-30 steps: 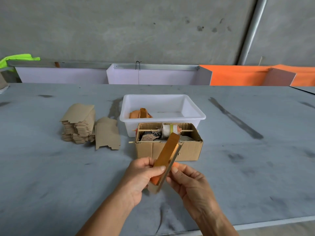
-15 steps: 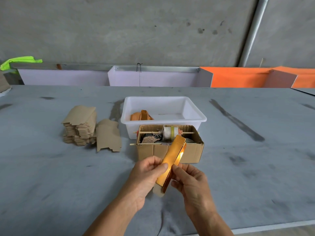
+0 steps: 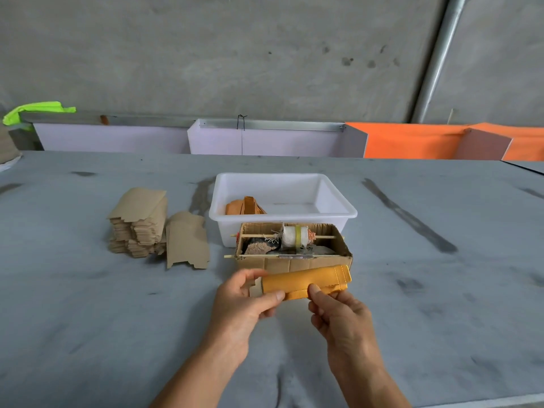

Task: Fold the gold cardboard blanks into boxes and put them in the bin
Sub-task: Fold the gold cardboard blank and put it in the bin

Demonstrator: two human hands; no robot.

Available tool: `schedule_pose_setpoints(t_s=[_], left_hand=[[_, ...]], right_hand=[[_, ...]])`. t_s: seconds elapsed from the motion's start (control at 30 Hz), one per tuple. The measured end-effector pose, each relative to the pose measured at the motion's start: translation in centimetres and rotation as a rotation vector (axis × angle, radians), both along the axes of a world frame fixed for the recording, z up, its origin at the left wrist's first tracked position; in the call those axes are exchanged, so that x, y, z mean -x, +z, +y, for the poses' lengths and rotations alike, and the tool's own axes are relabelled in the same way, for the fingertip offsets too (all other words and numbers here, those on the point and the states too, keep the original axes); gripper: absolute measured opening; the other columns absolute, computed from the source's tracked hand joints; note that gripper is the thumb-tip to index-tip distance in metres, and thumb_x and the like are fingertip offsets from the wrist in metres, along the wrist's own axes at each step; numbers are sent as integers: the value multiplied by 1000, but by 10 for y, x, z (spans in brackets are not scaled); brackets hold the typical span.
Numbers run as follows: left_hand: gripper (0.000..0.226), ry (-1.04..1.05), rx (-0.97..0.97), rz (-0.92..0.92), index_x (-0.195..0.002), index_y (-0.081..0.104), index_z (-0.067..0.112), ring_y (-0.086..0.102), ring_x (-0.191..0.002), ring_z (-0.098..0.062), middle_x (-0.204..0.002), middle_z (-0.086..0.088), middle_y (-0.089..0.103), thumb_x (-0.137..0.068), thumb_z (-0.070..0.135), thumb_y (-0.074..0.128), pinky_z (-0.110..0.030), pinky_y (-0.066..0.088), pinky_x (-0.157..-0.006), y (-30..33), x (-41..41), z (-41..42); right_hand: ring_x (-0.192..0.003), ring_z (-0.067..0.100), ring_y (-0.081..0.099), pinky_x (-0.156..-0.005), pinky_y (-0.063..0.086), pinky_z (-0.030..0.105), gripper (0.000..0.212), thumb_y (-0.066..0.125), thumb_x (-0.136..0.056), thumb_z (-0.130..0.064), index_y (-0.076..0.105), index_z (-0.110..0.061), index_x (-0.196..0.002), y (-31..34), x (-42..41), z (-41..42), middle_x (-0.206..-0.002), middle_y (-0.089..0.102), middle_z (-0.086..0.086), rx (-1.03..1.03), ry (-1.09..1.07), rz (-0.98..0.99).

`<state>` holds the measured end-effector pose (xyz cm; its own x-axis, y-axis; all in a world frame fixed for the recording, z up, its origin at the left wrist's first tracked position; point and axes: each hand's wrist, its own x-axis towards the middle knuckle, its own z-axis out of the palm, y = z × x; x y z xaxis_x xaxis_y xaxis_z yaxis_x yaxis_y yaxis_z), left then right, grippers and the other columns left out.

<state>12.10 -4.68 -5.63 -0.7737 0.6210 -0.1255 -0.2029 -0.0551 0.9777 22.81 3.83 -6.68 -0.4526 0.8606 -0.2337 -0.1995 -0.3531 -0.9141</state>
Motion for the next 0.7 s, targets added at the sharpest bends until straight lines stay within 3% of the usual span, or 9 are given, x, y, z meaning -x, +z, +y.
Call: schedule_pose_setpoints(t_s=[0.13, 0.23, 0.33, 0.47, 0.53, 0.6, 0.7], left_hand=[[27, 39, -182, -214, -84, 64, 1, 61, -53, -15, -62, -8, 67, -62, -10, 74, -23, 51, -48, -14, -13, 7], [27, 57, -246, -214, -77, 69, 0, 64, -56, -18, -66, -15, 68, -52, 4, 76, -24, 52, -50, -15, -10, 10], [23, 50, -279, -187, -78, 70, 0, 65, -58, -21, -69, -19, 69, -56, 3, 75, -25, 53, -52, -13, -5, 14], [20, 46, -308, -160, -86, 66, -4, 68, -61, -25, -72, -19, 70, -67, -5, 70, -27, 56, -56, -13, 12, 19], [22, 47, -319, -160, -87, 63, -5, 69, -60, -26, -72, -19, 71, -66, -7, 69, -27, 56, -55, -15, 21, 19], [20, 20, -309, -152, -87, 63, -5, 69, -60, -28, -73, -20, 70, -69, -11, 67, -28, 57, -55, -19, 27, 18], [18, -31, -285, -133, -87, 63, -6, 69, -60, -30, -74, -23, 70, -71, -13, 66, -29, 56, -54, -25, 29, 19]], right_hand=[[-54, 14, 52, -57, 41, 26, 22, 71, -78, -4, 59, -10, -62, 1, 12, -11, -47, 55, 0, 94, -47, 68], [-55, 14, 52, -57, 42, 27, 22, 72, -78, -4, 61, -11, -60, 4, 17, -13, -50, 56, 2, 102, -54, 75], [-55, 14, 54, -56, 42, 27, 15, 73, -78, -5, 65, -9, -66, 11, 20, -11, -52, 59, 3, 60, -44, 53], [-66, 7, 63, -61, 47, 19, 10, 75, -77, -12, 68, -15, -84, 21, 14, 4, -67, 69, -5, -319, -173, -95], [-78, 1, 61, -71, 45, 22, 12, 72, -80, -20, 65, -26, -89, 31, 7, 21, -78, 68, -10, -560, -278, -240], [-80, -3, 57, -69, 43, 19, 8, 67, -83, -23, 69, -30, -87, 43, 8, 40, -81, 64, -18, -765, -260, -418], [-97, 18, 57, -78, 50, 32, 16, 64, -84, -22, 75, -19, -95, 48, 26, 65, -88, 68, -8, -934, -69, -685]])
